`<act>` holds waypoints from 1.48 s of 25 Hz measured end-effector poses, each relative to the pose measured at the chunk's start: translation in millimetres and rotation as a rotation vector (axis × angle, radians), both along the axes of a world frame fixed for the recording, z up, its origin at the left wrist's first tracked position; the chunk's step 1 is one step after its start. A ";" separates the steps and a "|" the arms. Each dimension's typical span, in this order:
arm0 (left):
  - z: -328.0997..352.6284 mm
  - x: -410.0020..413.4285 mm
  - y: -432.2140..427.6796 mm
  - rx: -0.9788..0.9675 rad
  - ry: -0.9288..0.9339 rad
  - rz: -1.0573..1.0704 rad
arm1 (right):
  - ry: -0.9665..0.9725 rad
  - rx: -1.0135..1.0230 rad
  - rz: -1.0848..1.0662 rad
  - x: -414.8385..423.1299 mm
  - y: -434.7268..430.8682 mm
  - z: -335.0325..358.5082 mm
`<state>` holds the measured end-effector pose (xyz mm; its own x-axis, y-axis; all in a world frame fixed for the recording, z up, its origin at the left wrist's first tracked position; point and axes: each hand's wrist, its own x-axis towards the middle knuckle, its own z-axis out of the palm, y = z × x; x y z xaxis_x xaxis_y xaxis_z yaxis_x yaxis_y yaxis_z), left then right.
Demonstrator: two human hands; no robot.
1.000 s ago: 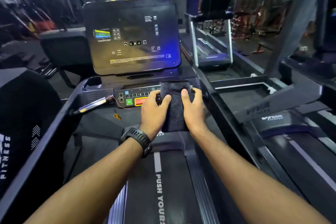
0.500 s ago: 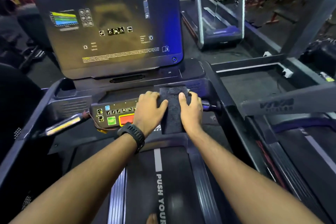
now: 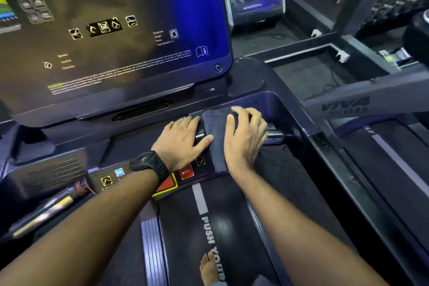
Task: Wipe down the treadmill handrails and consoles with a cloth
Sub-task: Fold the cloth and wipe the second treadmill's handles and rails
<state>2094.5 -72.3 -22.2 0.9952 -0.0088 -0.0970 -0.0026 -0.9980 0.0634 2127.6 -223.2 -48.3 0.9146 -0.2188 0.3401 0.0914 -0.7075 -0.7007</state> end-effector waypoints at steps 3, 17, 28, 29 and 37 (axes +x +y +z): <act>-0.1 -1.5 3.8 -0.097 0.001 -0.054 | -0.026 -0.246 0.182 -29.5 4.6 -19.8; 2.9 -3.4 -3.2 -0.020 -0.004 -0.076 | 0.160 -0.628 0.298 6.2 -6.8 7.6; -0.3 -5.2 -1.1 -0.023 -0.025 -0.074 | 0.061 -0.566 0.315 0.1 -17.5 -14.3; -1.3 -5.0 -0.9 -0.021 -0.029 -0.078 | 0.002 -0.577 0.323 -12.1 -21.3 -23.1; -2.8 -3.9 2.1 -0.012 -0.029 -0.082 | -0.018 -0.526 0.272 -6.0 -25.4 -25.7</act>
